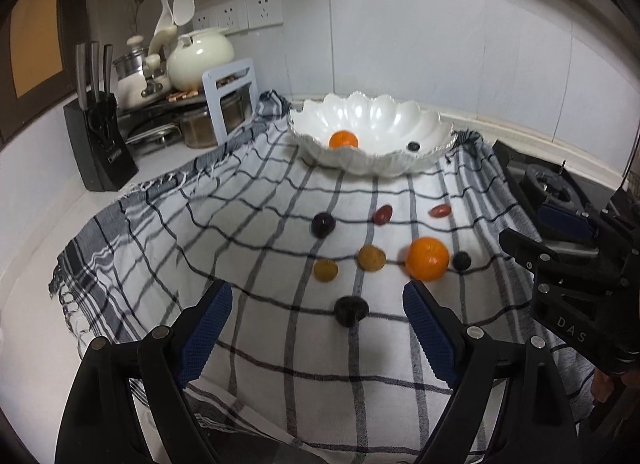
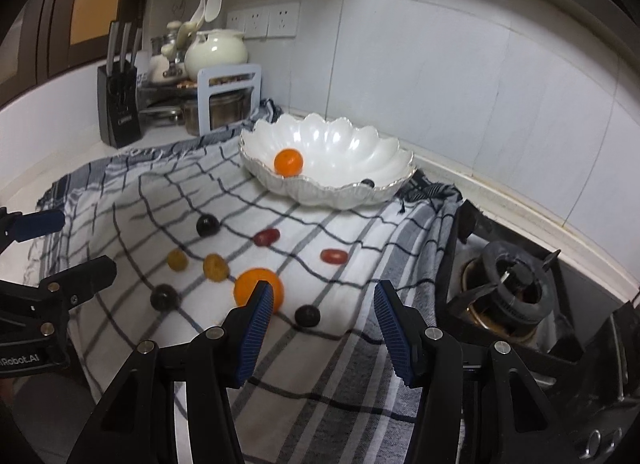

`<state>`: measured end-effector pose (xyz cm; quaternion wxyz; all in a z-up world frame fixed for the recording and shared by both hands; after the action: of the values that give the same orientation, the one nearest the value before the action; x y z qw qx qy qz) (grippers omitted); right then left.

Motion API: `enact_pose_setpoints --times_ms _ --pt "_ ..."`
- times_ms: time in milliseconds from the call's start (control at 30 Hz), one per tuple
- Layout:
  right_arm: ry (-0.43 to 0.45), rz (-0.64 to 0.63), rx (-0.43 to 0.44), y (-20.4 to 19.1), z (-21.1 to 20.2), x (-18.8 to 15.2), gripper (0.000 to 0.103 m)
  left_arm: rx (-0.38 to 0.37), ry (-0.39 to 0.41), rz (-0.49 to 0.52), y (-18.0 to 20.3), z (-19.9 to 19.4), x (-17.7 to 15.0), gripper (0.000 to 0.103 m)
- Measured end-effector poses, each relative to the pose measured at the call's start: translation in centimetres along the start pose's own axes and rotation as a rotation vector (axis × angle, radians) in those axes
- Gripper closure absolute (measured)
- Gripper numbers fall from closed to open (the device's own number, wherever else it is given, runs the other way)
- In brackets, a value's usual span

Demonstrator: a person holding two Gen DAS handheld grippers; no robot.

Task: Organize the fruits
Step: 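Move both grippers back to the cloth and close the left gripper on a dark grape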

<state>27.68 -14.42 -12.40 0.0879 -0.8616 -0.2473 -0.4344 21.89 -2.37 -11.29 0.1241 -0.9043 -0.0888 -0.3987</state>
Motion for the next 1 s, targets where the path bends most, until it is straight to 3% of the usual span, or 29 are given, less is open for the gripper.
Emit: enact_pose_setpoints --times_ms 200,333,500,1000 --pt "-0.042 -0.02 0.007 0.2 1.7 -0.9 0.05 0.01 0.006 0.033 1.4 0.8 -0.8 0.015" --pt "-0.075 -0.044 0.014 0.3 2.9 -1.4 0.057 0.038 0.013 0.057 2.1 1.4 -1.2 0.016" --pt "-0.091 -0.067 0.027 0.3 4.0 -1.8 0.057 0.038 -0.018 0.054 2.7 2.7 -1.7 0.021" --pt "-0.168 -0.089 0.063 0.2 7.4 -2.6 0.071 0.039 -0.092 0.005 3.2 6.2 -2.6 0.038"
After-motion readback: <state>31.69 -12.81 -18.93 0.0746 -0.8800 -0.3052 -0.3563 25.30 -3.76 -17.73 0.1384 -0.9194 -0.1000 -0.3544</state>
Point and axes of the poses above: each gripper's, at about its wrist camera, not at the fingertips, and z roughly the way its jaws point, y to its right, x to its top, the point moved 5 cm from there along z, roughly the way its jaws point, and after that the axes turned 8 degrees about x, right-handed, at the moved point
